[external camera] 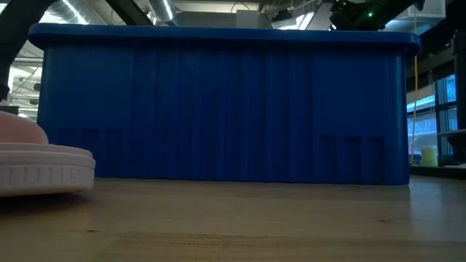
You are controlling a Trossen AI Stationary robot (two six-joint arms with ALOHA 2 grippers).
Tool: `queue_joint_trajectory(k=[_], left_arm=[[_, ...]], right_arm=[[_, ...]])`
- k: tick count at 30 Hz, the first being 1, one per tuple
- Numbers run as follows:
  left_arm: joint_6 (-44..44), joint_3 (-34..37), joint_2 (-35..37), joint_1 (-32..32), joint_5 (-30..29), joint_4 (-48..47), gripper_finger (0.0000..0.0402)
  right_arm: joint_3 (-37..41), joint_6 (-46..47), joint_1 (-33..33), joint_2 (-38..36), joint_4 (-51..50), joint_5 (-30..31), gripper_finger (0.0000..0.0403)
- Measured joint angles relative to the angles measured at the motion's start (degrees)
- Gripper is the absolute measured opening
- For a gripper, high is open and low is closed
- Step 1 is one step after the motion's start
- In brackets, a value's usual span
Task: Pick and place slides into bin
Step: Put the black slide into the organizer bin
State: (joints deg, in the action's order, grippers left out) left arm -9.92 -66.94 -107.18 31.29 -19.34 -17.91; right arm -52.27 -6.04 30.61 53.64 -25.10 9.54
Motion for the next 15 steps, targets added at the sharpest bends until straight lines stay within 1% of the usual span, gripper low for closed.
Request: queue_joint_trajectory(k=[15], left_arm=[[-1.2, 0.2, 0.7, -0.1, -1.1, -1.1, 0.0158]], right_arm=[[0.0, -0.2, 0.0, 0.0, 0.0, 0.0, 0.0251]])
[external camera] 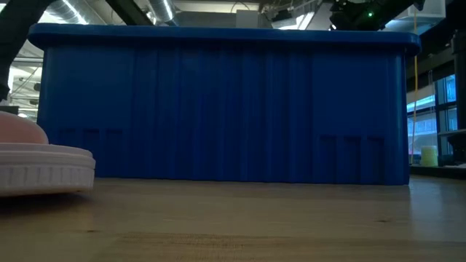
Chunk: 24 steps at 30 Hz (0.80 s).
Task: Pick and place slides into bin
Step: Put the black slide into the organizer bin, then put the pink slide into the organizer bin
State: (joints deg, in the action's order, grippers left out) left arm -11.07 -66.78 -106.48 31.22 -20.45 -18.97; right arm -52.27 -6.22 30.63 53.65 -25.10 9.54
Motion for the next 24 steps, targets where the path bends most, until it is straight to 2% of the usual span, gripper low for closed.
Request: queue_joint_trajectory(k=[17, 24], left_arm=[[-2.5, 0.2, 2.9, -0.7, -1.0, -0.3, 0.0158], [0.9, 0.2, 13.4, -4.9, -1.4, 1.6, 0.0158]], right_arm=[[0.0, -0.1, 0.0, 0.0, 0.0, 0.0, 0.0251], [0.0, -0.2, 0.0, 0.0, 0.0, 0.0, 0.0251]])
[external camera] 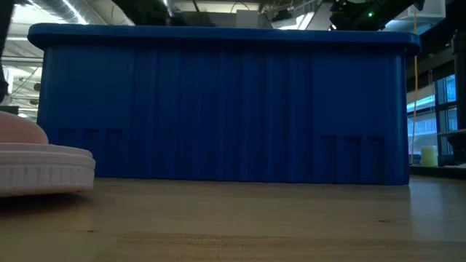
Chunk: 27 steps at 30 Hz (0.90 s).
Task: Pick and place slides into bin
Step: Put the pink slide into the organizer bin
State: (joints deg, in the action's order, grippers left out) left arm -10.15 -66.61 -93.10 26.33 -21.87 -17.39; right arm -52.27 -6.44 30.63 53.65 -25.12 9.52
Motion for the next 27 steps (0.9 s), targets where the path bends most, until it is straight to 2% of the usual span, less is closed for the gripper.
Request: queue_joint_trajectory(k=[7, 11, 16, 19, 22, 24, 27], left_arm=[[6.1, -0.1, 15.8, -9.6, 0.4, 0.8, 0.0158], [5.8, -0.2, 22.6, -18.1, 0.4, 0.9, 0.0158], [4.2, -0.3, 27.1, -30.6, -1.2, 1.8, 0.0158], [1.5, -3.0, 27.3, -37.9, -2.2, 0.5, 0.0158], [-1.5, -7.5, 24.6, -44.8, -6.8, -4.1, 0.0158], [-5.6, -11.1, 21.9, -48.6, -10.4, -10.3, 0.0158], [-15.4, -18.2, 16.8, -53.1, -12.1, -20.9, 0.0158]], right_arm=[[0.0, 0.0, 0.0, 0.0, 0.0, 0.0, 0.0251], [0.0, 0.0, 0.0, 0.0, 0.0, 0.0, 0.0251], [0.0, -0.1, 0.0, 0.0, 0.0, 0.0, 0.0251], [0.0, -0.1, 0.0, 0.0, 0.0, 0.0, 0.0251], [0.0, -0.1, 0.0, 0.1, 0.0, 0.0, 0.0251], [0.0, -0.1, 0.0, 0.5, 0.0, 0.0, 0.0251], [0.0, 0.0, 0.0, 1.4, 0.0, -0.1, 0.0251]])
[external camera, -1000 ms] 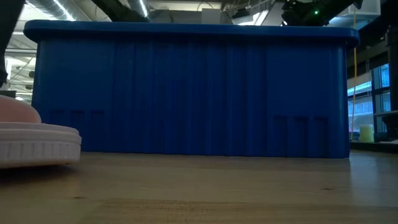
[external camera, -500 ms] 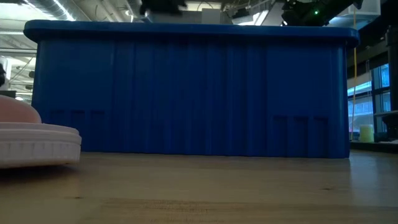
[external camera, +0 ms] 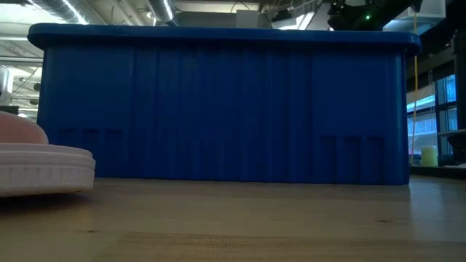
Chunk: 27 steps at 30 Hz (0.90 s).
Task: Pick and place slides into bin
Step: Put the pink slide into the organizer bin
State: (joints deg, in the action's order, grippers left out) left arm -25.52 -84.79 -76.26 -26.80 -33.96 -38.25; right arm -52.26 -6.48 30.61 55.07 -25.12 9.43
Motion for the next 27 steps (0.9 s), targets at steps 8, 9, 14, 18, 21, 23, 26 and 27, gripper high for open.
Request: queue_joint_trajectory(k=[8, 9, 14, 18, 21, 23, 26, 27], left_arm=[[-35.9, -17.6, -16.3, -7.3, 10.7, -32.2, 0.0158], [-40.9, -19.0, -18.3, -7.9, 14.4, -36.5, 0.0158], [-62.1, -22.2, -26.6, -11.1, 36.3, -50.8, 0.0158], [-74.2, -21.7, -31.1, -13.7, 44.0, -51.6, 0.0158], [-81.5, -21.7, -34.4, -15.0, 44.5, -52.0, 0.0158], [-83.7, -21.7, -36.7, -15.7, 46.6, -51.8, 0.0158], [-85.4, -21.7, -39.7, -16.1, 50.4, -51.8, 0.0158], [-85.4, -21.7, -40.7, -16.1, 51.1, -51.8, 0.0158]], right_arm=[[0.0, 0.1, 0.0, 4.3, 0.0, -4.0, 0.0251], [0.0, 0.1, 0.0, 4.9, 0.0, -4.9, 0.0251], [0.0, 0.1, 0.0, 6.1, 1.0, -5.1, 0.0251], [0.0, 0.0, 0.0, 5.8, 2.9, -5.1, 0.0251], [0.0, -0.1, 0.0, 5.7, 4.5, -5.1, 0.0251], [0.0, -0.6, 0.0, 5.7, 5.7, -5.1, 0.0251], [0.0, -1.6, 0.0, 5.6, 6.3, -5.2, 0.0251], [0.0, -1.6, 0.0, 5.6, 6.5, -5.2, 0.0251]])
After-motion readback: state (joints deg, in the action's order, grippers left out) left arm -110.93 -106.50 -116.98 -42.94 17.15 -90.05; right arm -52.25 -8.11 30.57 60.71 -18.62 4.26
